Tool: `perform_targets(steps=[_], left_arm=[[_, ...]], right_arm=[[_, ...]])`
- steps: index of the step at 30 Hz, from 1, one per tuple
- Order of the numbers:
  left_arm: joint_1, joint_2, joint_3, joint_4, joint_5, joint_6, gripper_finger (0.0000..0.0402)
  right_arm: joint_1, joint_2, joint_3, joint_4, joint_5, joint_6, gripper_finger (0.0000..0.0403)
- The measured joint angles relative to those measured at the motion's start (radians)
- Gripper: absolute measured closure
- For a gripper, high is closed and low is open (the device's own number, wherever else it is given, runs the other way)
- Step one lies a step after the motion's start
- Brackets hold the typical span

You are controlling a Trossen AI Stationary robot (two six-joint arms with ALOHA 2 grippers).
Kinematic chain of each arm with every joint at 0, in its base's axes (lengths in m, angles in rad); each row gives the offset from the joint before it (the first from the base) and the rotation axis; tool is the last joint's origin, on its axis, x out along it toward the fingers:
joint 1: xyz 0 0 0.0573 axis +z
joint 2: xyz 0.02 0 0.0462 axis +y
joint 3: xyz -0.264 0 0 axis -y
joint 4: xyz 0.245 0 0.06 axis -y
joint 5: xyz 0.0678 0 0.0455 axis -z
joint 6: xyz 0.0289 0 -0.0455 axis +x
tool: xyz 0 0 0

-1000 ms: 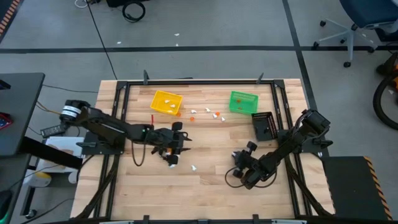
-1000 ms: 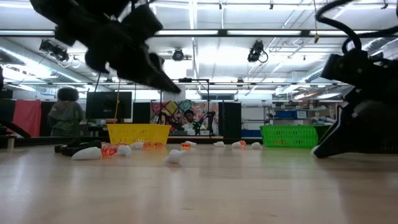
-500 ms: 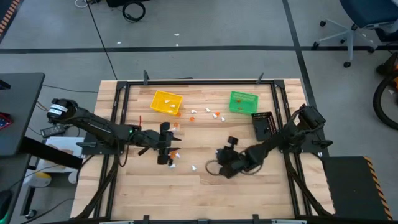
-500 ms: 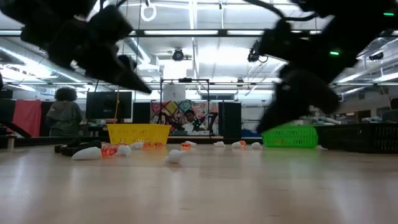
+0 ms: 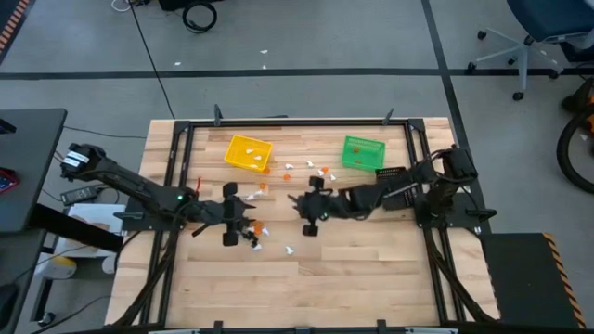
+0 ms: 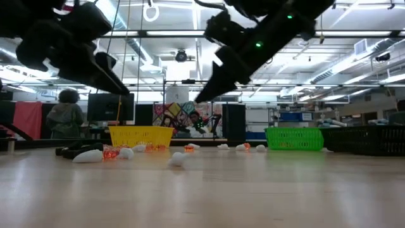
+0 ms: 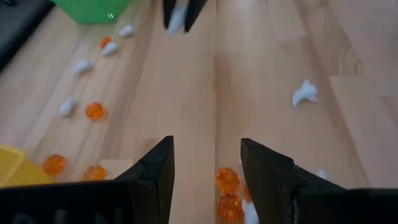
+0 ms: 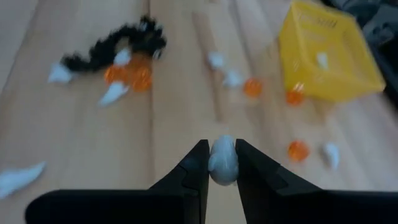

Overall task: Sort Halloween decoration
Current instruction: Put the white ghost toy into the yellow bin

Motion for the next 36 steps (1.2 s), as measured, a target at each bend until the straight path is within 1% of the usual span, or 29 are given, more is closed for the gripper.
perform_targets(steps=[4, 8, 11, 16, 18, 21, 25, 27, 30, 34, 36], left_arm=[[-0.020, -0.040, -0.019, -0.003, -0.047, 0.009, 0.0241], [-0.020, -0.077, -0.065, 0.003, -0.066, 0.017, 0.0241], [-0.013, -0.104, -0.116, 0.078, -0.089, 0.026, 0.0241], [0.023, -0.117, -0.226, 0.305, -0.091, 0.057, 0.0241], [0.042, -0.118, -0.265, 0.365, -0.092, 0.070, 0.0241], [0.075, -0.118, -0.296, 0.407, -0.092, 0.079, 0.0241], [0.111, -0.118, -0.303, 0.406, -0.092, 0.083, 0.0241], [0.123, -0.118, -0.303, 0.408, -0.091, 0.088, 0.0241], [0.138, -0.118, -0.303, 0.423, -0.092, 0.094, 0.0241], [0.151, -0.118, -0.303, 0.421, -0.091, 0.072, 0.0241], [0.150, -0.118, -0.303, 0.418, -0.091, 0.057, 0.0241]], right_arm=[[-0.068, 0.000, 0.021, 0.069, -0.073, -0.088, 0.0332], [-0.141, 0.000, 0.045, 0.114, -0.149, -0.153, 0.0332], [-0.194, 0.000, 0.069, 0.131, -0.197, -0.185, 0.0332], [-0.269, 0.000, 0.111, 0.154, -0.257, -0.207, 0.0331], [-0.290, 0.000, 0.131, 0.159, -0.279, -0.207, 0.0331], [-0.314, 0.000, 0.160, 0.159, -0.288, -0.212, 0.0331], [-0.338, 0.007, 0.191, 0.176, -0.307, -0.215, 0.0331], [-0.348, 0.031, 0.222, 0.186, -0.324, -0.215, 0.0331], [-0.357, 0.101, 0.298, 0.174, -0.351, -0.223, 0.0331], [-0.365, 0.211, 0.436, 0.148, -0.369, -0.230, 0.0331], [-0.371, 0.258, 0.506, 0.103, -0.370, -0.241, 0.0331]])
